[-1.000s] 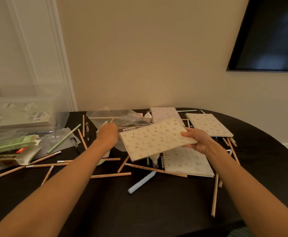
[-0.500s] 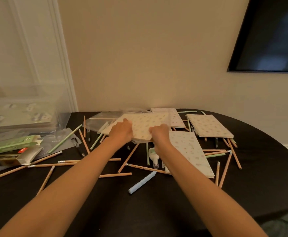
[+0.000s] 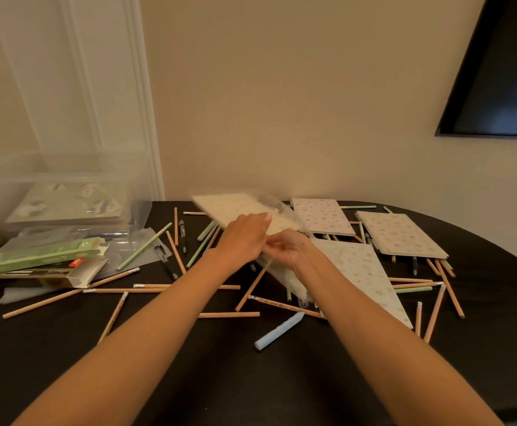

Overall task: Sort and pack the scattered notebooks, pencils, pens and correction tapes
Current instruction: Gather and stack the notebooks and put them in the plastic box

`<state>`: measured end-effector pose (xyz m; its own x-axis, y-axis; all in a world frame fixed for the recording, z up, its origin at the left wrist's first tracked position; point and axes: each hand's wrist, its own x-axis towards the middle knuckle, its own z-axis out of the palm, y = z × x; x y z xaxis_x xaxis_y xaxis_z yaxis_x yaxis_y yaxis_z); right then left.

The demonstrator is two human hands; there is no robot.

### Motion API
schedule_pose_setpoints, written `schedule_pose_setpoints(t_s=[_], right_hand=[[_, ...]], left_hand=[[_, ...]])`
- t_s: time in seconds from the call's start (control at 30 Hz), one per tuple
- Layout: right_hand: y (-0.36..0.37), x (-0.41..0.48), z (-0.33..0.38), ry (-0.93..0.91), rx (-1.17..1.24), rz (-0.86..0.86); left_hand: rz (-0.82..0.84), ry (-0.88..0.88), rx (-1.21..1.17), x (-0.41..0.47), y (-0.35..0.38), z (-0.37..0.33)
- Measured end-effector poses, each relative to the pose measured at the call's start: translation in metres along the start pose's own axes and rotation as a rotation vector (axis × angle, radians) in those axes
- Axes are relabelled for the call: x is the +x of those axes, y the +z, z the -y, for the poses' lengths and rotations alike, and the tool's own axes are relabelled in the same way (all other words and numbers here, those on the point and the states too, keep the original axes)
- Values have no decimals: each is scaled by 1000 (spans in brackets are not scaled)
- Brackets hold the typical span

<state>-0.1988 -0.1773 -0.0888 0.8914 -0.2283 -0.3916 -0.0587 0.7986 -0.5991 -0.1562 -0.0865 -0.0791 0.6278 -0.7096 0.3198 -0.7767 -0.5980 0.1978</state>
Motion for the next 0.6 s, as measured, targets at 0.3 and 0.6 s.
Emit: schedule_pose_setpoints(t_s=[0.3,0.6], right_hand=[[31,22,-40,75,153,-48],[29,46,-66,91,-287,-22]], left_hand=[[127,-28,-361,-20,-16,60],[302,-180,-486,-39,8,95]])
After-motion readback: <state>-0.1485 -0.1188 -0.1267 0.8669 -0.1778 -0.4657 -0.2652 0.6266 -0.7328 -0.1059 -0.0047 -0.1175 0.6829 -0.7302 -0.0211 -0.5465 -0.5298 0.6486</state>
